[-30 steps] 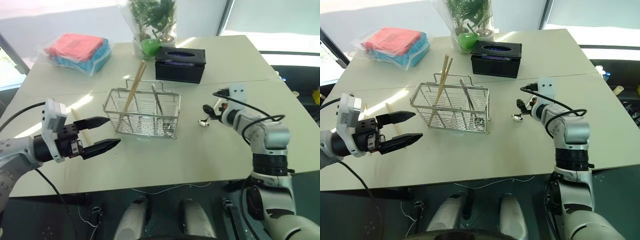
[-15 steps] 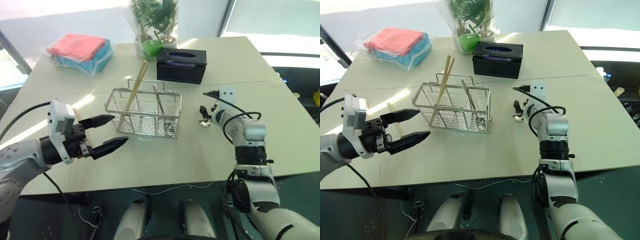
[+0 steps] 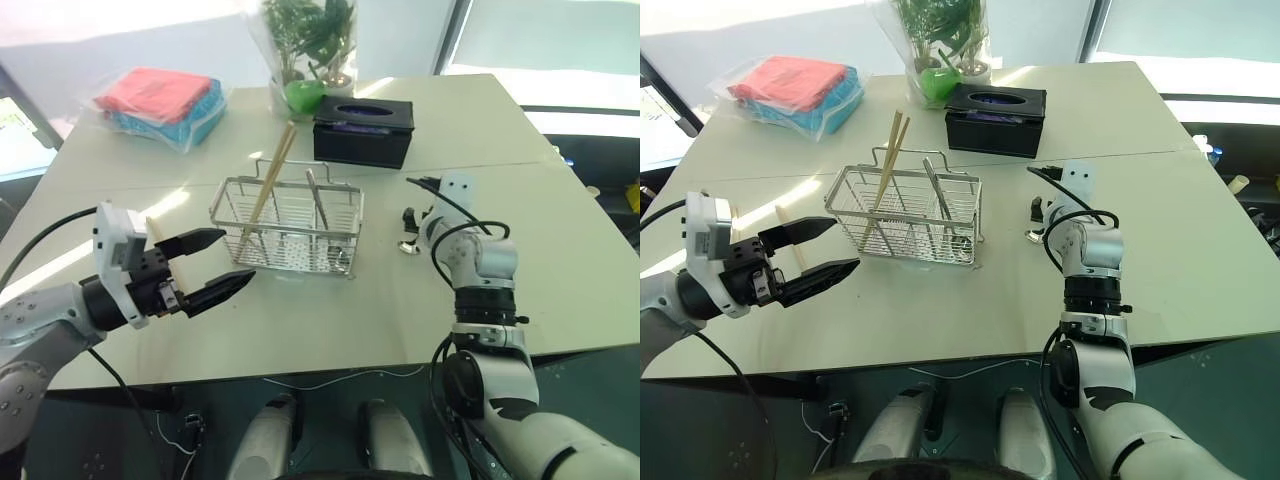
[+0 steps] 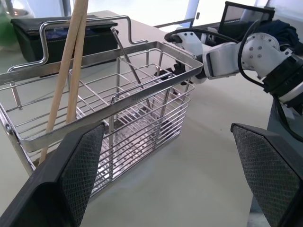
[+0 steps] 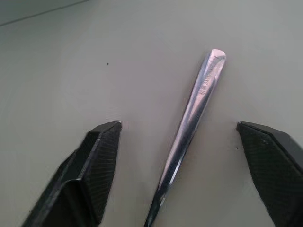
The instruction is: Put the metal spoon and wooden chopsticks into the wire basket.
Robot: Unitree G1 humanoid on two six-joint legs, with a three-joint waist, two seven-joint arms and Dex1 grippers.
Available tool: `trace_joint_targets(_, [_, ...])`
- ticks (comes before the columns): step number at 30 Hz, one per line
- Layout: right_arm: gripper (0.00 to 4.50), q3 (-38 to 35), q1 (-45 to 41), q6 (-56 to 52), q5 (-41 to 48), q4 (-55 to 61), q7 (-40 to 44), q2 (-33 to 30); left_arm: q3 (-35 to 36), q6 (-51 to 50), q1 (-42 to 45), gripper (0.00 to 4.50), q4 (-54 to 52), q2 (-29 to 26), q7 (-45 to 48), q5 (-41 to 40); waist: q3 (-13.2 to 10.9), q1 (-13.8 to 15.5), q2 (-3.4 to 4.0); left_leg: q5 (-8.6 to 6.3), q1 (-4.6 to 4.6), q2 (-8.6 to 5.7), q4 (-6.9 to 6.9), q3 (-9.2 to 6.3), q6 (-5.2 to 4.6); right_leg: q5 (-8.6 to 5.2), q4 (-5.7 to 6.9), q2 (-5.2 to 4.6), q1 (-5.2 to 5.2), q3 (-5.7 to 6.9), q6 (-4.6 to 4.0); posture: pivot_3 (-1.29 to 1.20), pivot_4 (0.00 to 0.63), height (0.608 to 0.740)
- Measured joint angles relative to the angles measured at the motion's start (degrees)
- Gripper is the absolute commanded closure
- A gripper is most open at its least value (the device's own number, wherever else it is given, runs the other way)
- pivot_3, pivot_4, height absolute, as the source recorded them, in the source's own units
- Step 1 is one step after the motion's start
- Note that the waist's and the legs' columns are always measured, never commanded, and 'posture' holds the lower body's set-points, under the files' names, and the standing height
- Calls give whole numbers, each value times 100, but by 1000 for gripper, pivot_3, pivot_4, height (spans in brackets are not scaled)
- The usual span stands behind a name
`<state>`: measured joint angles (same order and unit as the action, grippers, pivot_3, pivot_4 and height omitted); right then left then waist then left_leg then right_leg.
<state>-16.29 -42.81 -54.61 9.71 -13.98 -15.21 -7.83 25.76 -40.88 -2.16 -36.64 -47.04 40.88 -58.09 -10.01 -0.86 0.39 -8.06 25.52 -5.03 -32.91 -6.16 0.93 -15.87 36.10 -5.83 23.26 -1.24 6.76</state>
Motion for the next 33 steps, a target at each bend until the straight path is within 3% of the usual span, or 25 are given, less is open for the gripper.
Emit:
trace_joint_targets(5, [4469, -120, 12, -5, -2, 145, -148, 112, 0, 90, -43, 0, 10, 36, 29, 21, 1, -23, -2, 0, -5, 4, 1, 0, 0, 0, 1, -1, -1, -1, 0, 0, 150, 740])
trace_joint_targets(15, [4469, -158, -11, -72, -47, 231, -201, 154, 3, 176, -165, 0, 22, 99, 3, 20, 13, -9, -19, -2, -10, 5, 2, -2, 2, -1, -2, -4, -6, 0, -1, 0, 150, 740])
trace_joint_targets(23, [4469, 221, 261, -64, -244, 715, 44, -147, 5, 176, -151, 0, 96, 94, 68, 4, 3, -1, -7, -2, 2, 2, 3, -1, 2, -1, -4, -7, 5, -1, -1, 0, 150, 740])
trace_joint_targets(29, [4469, 629, 194, 0, -383, 2008, 533, -697, -59, 194, 89, 0, 450, 109, 203, 21, -18, -29, 18, 2, 20, 4, 6, 0, -2, -1, 2, -3, 12, -4, -1, 0, 150, 740])
trace_joint_targets(33, [4469, 799, 52, 110, -210, 2587, 1018, -665, -160, 240, 206, 0, 680, 89, 400, 161, -20, -56, 17, 6, 20, 10, 10, -1, -8, -1, 3, 3, 12, -6, 0, 0, 150, 740])
